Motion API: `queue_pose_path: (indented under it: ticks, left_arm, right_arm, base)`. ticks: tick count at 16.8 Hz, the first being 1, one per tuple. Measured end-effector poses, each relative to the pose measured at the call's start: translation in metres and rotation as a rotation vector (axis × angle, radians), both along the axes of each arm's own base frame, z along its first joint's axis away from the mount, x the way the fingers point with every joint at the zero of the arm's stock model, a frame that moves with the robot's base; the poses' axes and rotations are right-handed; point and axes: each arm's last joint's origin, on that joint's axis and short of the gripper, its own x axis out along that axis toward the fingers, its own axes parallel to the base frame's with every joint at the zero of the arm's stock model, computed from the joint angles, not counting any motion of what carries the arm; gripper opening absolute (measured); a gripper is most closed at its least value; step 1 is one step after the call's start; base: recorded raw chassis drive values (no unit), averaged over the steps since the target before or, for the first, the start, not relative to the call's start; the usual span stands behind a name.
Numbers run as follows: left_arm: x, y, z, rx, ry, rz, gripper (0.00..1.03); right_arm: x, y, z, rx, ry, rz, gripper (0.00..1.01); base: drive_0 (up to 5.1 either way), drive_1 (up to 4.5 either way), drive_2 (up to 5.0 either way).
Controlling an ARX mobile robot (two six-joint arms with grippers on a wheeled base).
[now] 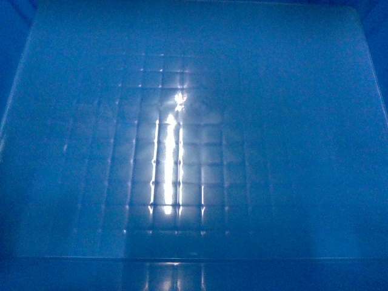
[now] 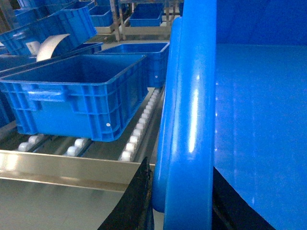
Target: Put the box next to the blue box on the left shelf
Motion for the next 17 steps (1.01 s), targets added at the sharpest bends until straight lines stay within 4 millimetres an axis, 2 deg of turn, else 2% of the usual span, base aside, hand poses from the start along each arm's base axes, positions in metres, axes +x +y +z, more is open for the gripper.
queue_pose_path:
  ticks: [6,10,17]
  left_arm:
    - [0.0,0.0,0.0002,-0.001,-0.002,0.0,0.2]
    - [0.0002,-0.0001,-0.0001,0.0,0.0,-0.001,0.2]
    - [0.0001,0.0,0.0,0.0,0.0,0.001,0.2]
  right_arm:
    - [0.0001,0.0,0.0001,0.001,-0.001,0.0,0.17]
    - [0.0,0.0,0.0,0.0,0.0,-0.001,0.17]
    - [0.0001,0.0,0.0001,0.0,-0.001,0.0,0.17]
  base:
    - [0.0,4.25,-4.2]
    - [-2.9,5.02,-1.9]
    - [-0.2,3.99,-4.4]
